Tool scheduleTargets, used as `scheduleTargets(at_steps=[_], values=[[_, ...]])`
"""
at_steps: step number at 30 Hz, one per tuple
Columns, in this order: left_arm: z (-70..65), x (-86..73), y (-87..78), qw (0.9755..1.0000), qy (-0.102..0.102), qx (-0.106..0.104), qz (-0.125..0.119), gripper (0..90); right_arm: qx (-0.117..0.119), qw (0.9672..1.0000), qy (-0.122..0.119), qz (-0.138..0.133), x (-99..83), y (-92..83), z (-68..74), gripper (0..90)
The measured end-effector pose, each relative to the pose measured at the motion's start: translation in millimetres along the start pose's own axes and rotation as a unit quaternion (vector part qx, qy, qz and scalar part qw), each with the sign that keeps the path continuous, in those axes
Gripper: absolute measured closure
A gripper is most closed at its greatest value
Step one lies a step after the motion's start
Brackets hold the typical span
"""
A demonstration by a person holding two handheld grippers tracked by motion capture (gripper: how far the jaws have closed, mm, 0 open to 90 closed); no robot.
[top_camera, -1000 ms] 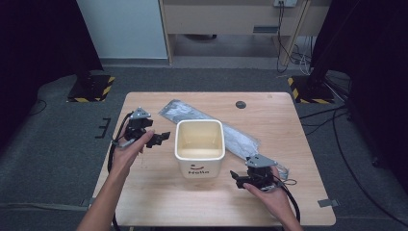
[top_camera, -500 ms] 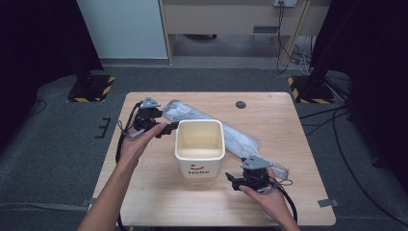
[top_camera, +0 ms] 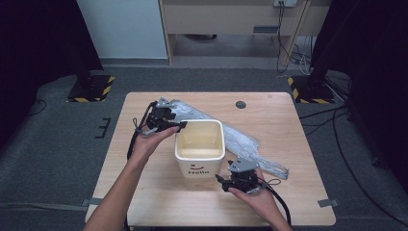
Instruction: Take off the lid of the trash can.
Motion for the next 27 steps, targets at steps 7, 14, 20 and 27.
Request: scheduleTargets(at_steps=[7,14,20,27], values=[[1.3,-2.1,7.7,0.9998,0.005,-0.014,0.015,47.0,0.009,0.9999,-0.005,0.004,0.2,4.9,4.6,35.8],[4.9,-4.5,13.0,0.9997,0.008,-0.021,0.013,57.0,0.009,0.9999,-0.008,0.008,3.1,9.8,6.9,43.4],[4.5,-6.7,16.9,0.9995,0.004,-0.026,0.018,65.0,0.008,0.9999,-0.004,0.008,5.0,11.4,7.0,46.7],[3.0,-6.0,18.6,0.9996,0.011,-0.02,0.016,68.0,0.005,0.9999,0.002,0.009,6.5,14.4,7.1,45.8]])
Point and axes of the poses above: each handheld gripper's, and its own axes: y roughly forward along the jaws, x roughly out of its top, z roughly to its left, the point moved 3 cm from there along y, roughly forward along the jaws
